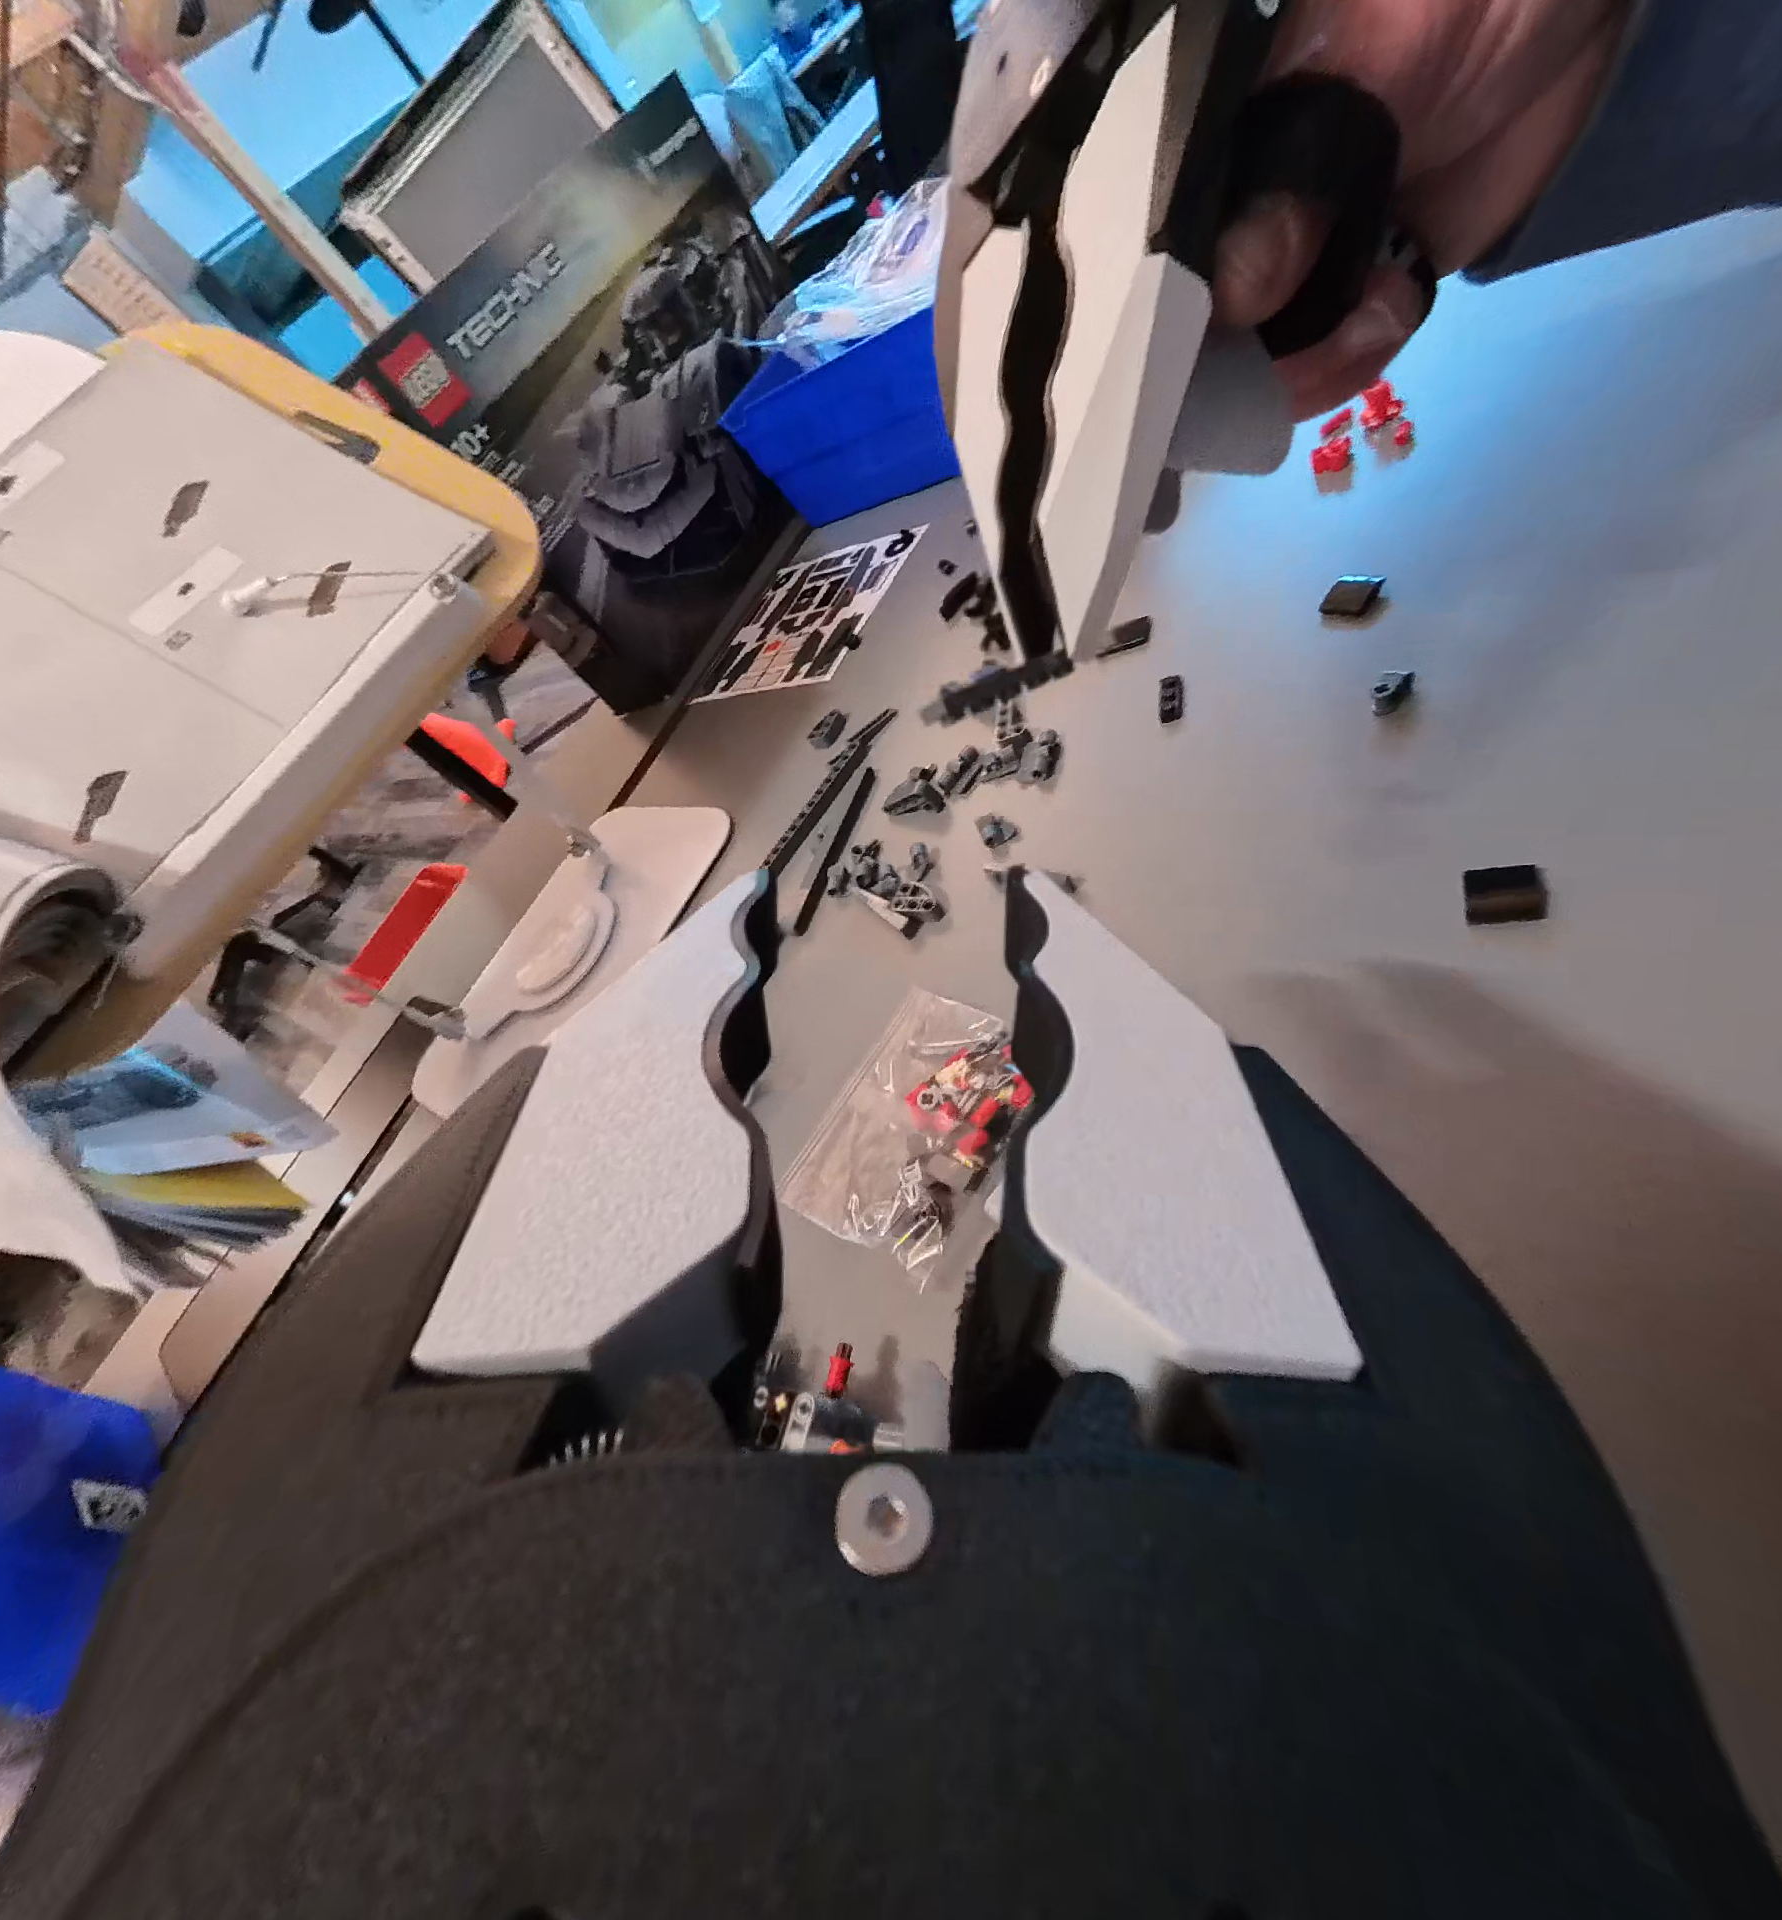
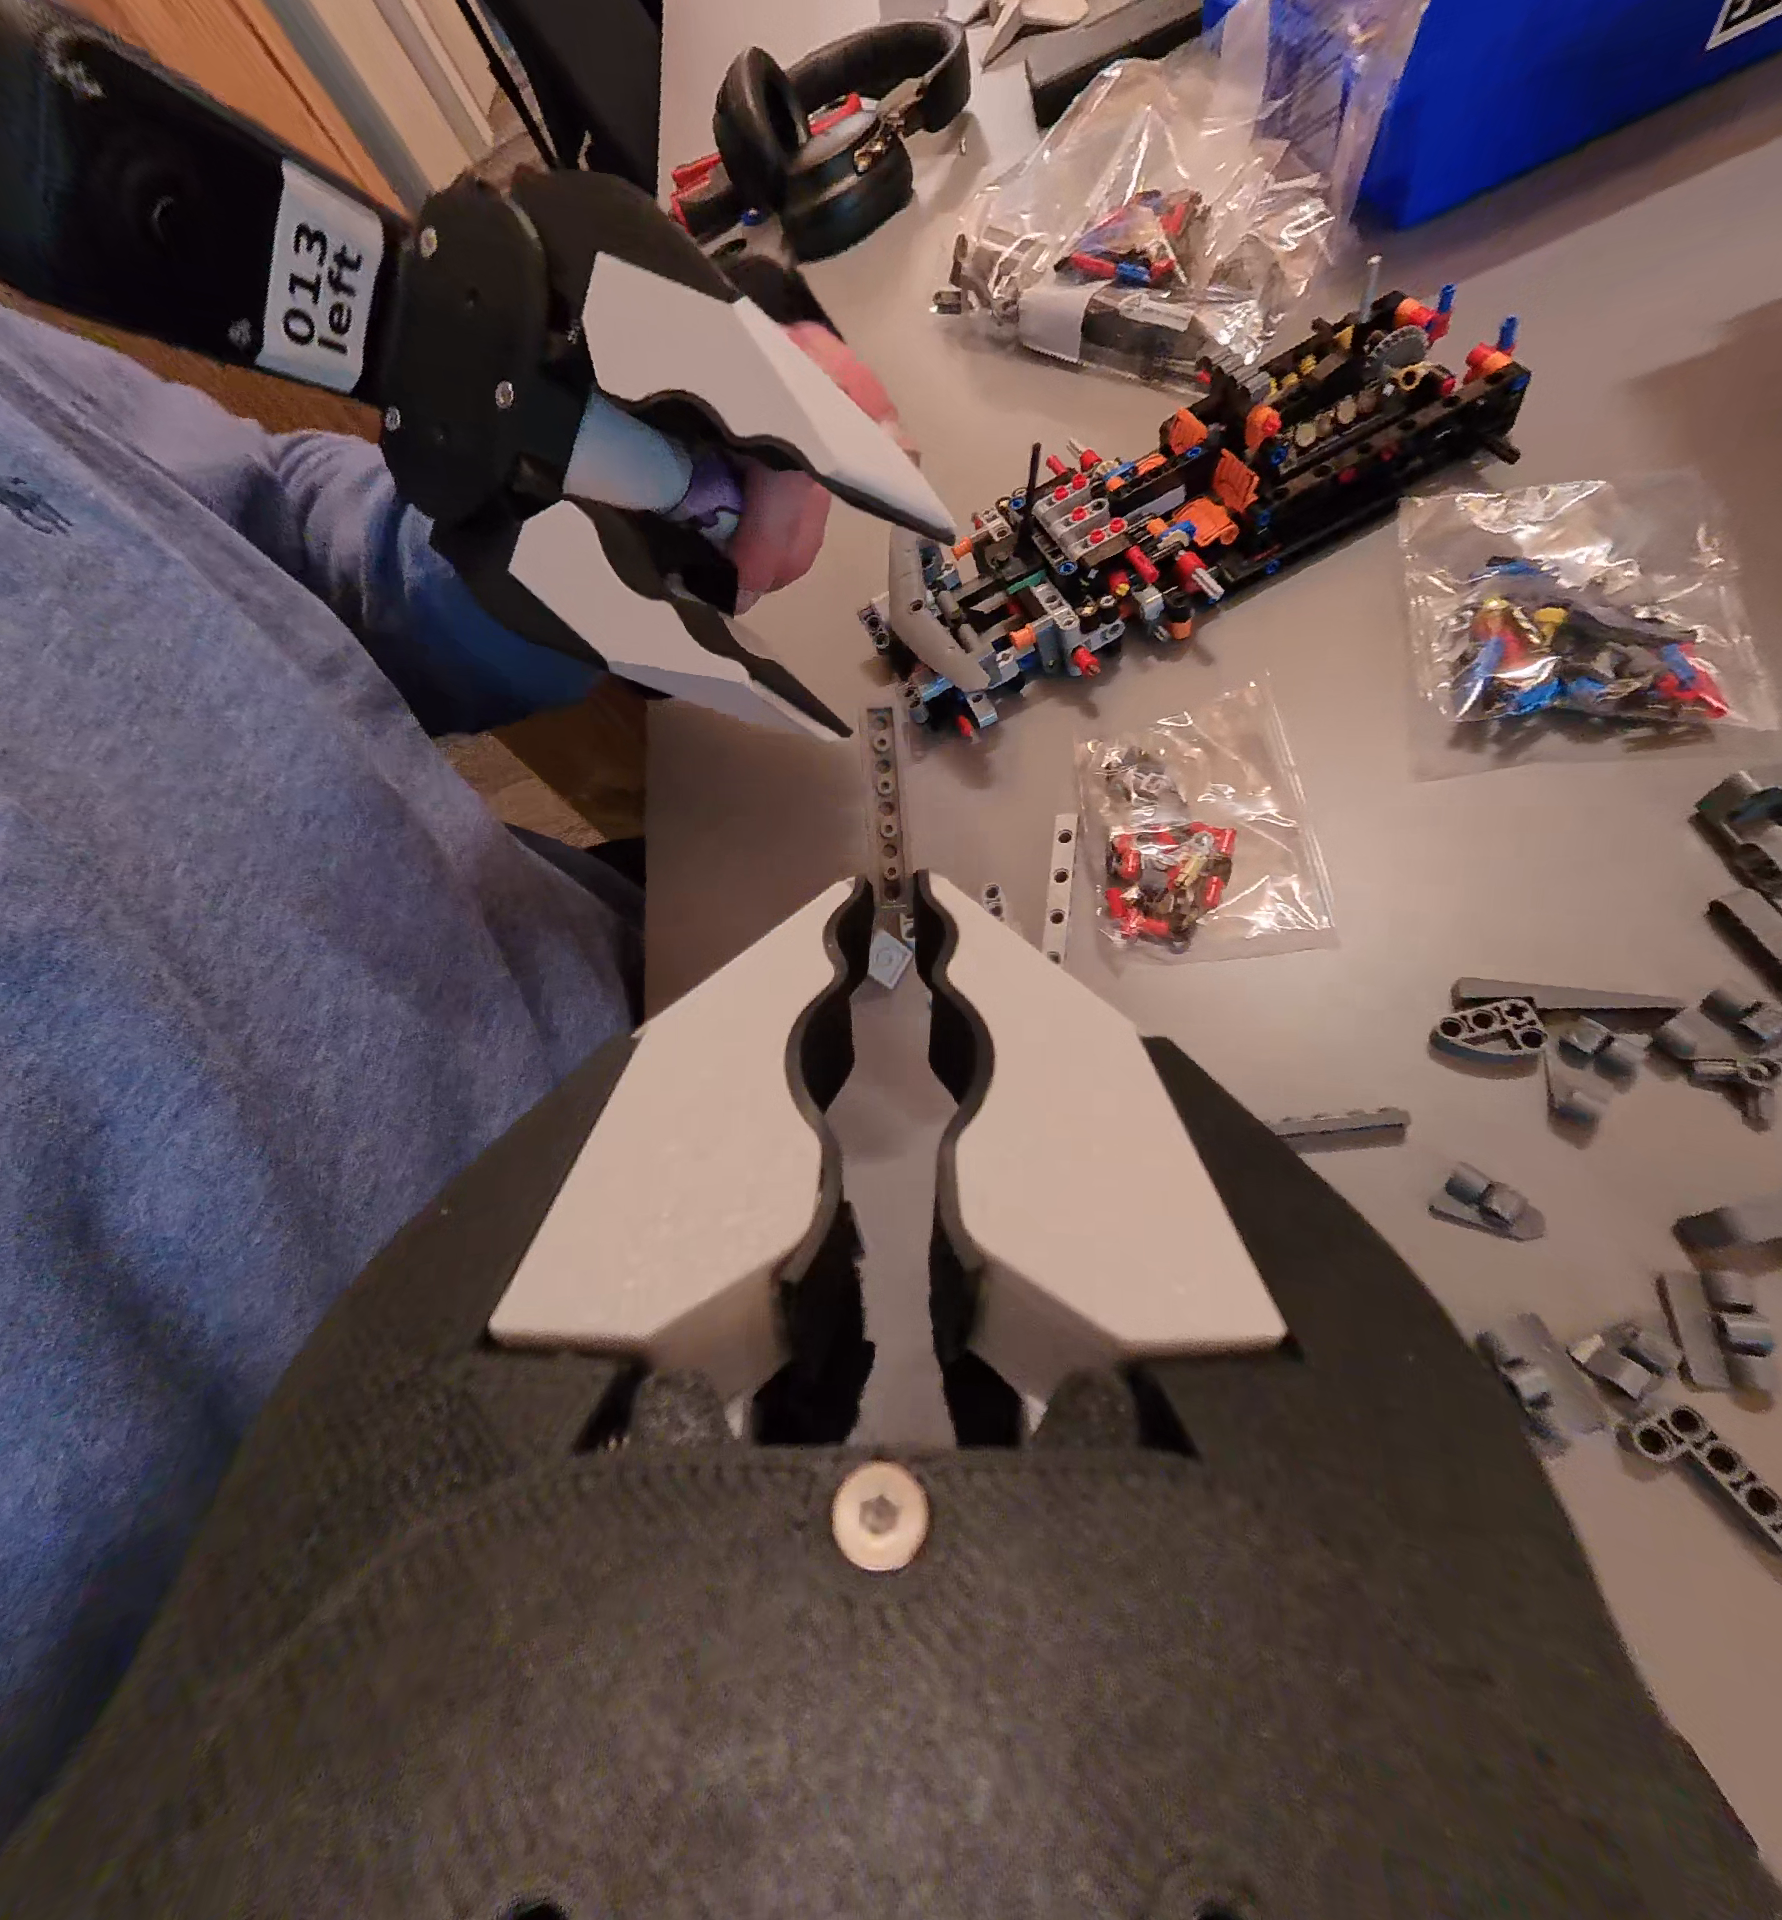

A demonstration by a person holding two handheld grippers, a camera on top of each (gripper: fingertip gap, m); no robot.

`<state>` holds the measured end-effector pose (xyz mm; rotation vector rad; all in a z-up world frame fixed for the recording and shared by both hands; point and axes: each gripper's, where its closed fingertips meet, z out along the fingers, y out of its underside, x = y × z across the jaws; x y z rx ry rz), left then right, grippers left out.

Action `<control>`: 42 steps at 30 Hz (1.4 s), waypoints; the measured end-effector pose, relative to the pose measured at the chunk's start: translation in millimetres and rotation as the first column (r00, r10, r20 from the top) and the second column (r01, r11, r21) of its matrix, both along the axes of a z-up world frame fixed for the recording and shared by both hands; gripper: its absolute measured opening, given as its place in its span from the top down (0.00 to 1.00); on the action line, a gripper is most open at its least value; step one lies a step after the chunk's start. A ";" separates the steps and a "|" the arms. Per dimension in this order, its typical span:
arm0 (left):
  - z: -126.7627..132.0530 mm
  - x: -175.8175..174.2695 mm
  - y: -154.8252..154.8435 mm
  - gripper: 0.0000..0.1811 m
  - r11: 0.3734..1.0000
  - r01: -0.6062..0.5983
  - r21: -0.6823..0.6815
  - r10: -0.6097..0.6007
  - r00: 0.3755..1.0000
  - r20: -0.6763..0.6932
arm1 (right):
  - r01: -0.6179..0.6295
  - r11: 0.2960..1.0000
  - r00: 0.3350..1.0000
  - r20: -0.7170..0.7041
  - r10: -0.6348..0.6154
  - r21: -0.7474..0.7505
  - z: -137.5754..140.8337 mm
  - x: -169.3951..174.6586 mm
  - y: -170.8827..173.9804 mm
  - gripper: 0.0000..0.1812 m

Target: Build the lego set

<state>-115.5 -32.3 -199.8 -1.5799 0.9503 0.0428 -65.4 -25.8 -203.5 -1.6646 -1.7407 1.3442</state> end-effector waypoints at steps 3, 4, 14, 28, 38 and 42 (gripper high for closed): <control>0.3 2.9 -0.4 0.77 0.999 0.040 -0.012 -0.041 0.999 -0.009 | -0.028 1.000 1.000 0.009 0.028 0.004 -0.5 -1.2 -5.5 0.97; 0.6 4.3 -0.8 0.78 0.998 0.053 -0.015 -0.053 0.999 -0.004 | -0.035 0.999 0.999 0.013 0.035 0.006 -0.7 -1.6 -7.0 0.97; 0.5 29.5 -21.8 0.85 0.981 0.191 0.040 -0.186 0.977 -0.100 | -0.143 0.987 0.987 0.065 0.147 -0.070 -10.4 -4.1 -34.7 0.97; -6.8 40.7 -31.7 0.99 0.973 0.229 -0.023 -0.229 0.973 -0.010 | -0.097 0.982 0.994 0.024 0.102 -0.165 -5.6 -3.9 -35.3 0.96; 6.6 39.7 -17.8 0.99 0.820 0.423 -0.386 -0.059 0.733 0.678 | -0.007 0.789 0.995 -0.071 0.064 0.614 13.2 -1.8 -17.9 0.95; 6.3 40.3 -16.6 0.99 0.752 0.505 -0.424 0.023 0.624 0.781 | -0.057 0.517 0.998 0.040 0.044 0.854 -0.2 -6.5 -10.2 0.95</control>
